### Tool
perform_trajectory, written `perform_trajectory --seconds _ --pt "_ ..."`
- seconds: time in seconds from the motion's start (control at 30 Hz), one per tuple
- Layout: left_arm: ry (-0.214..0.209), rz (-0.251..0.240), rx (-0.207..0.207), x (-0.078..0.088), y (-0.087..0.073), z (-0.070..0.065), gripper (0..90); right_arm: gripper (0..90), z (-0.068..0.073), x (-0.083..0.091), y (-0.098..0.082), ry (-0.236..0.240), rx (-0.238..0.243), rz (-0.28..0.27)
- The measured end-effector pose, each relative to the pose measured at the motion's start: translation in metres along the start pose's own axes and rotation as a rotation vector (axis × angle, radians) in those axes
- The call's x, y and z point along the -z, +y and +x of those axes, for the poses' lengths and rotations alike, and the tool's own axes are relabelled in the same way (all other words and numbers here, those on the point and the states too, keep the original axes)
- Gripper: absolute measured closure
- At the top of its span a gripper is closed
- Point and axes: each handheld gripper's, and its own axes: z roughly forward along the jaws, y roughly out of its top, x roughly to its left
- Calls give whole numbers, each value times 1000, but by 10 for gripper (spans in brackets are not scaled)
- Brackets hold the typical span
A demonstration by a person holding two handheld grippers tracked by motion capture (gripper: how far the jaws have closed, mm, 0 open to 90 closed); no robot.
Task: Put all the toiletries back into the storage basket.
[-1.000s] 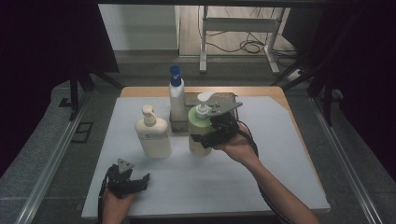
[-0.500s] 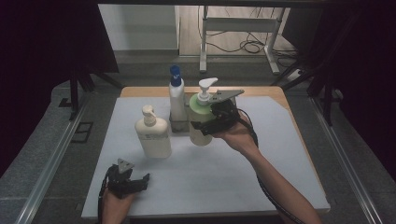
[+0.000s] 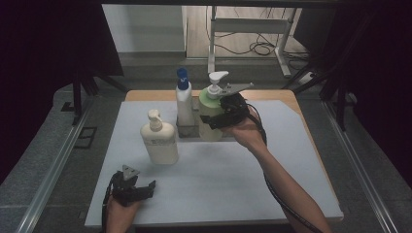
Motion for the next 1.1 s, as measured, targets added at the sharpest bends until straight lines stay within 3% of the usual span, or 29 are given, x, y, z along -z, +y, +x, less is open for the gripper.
perform_trajectory --seconds 1.1 --pt "0 -3 7 0 0 0 105 127 -28 -38 24 -130 -48 -18"
